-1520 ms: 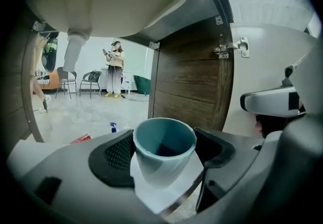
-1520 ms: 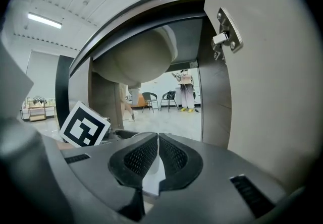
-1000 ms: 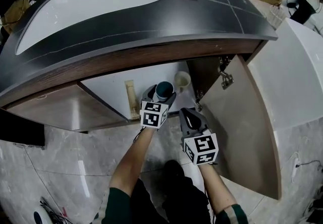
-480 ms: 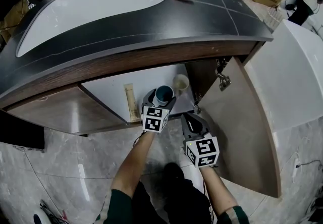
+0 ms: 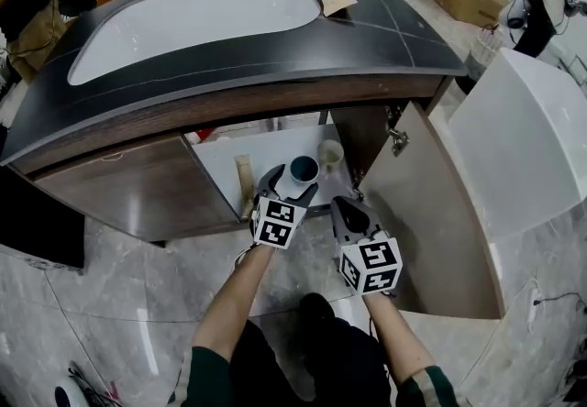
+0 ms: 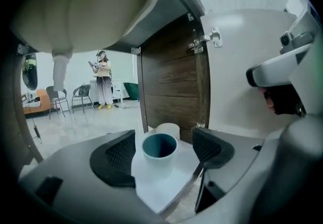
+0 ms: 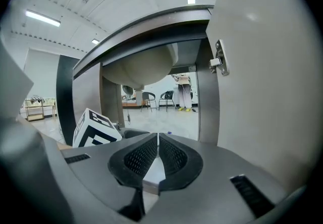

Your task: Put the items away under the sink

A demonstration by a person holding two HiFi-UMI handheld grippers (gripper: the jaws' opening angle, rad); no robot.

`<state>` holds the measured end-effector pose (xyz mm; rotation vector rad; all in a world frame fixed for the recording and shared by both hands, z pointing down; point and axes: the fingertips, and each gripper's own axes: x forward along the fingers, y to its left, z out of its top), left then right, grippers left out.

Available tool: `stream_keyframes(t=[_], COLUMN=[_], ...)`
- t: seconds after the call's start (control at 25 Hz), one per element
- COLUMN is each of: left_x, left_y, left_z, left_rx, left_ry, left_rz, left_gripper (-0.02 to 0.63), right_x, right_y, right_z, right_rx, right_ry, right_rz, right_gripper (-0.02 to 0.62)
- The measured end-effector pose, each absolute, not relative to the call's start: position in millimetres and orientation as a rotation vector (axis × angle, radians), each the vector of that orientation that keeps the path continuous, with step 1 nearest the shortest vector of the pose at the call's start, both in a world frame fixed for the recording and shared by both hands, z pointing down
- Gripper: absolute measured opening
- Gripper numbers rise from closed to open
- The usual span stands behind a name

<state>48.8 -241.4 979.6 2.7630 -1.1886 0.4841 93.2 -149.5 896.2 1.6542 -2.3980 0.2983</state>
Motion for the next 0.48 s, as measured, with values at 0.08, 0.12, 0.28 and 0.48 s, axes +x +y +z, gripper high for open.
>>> stream_keyframes(t=[0.08,0.12,0.28,0.48], left_x=[38.9,34.3,21.8,14.0], left_y=[-229.6,-223.7,-204.6,-185.5], left_z=[957.2,945.2,914.5,894.0], left_rx=[2.795,2.806,2.835,2.871], left_ry=[-1.213,-1.226,-1.247,-1.276], left_rz=[0.440,0.414,0.395,0.428], left_gripper=[0.295,0.226,0.019,0.009], right_x=[85.4,82.3,69.5,52.6], right_y=[-142.6,-139.1,-131.6,-125.1], right_z=[887.4,882.0,861.5,831.6], right_rx=[1.634,1.629,1.601,1.552], right_ry=[-2.405,-2.410,-2.423,-2.433], right_rz=[0.282,0.268,0.217,0.207], right_gripper=[0.043,0.043,0.041,0.043])
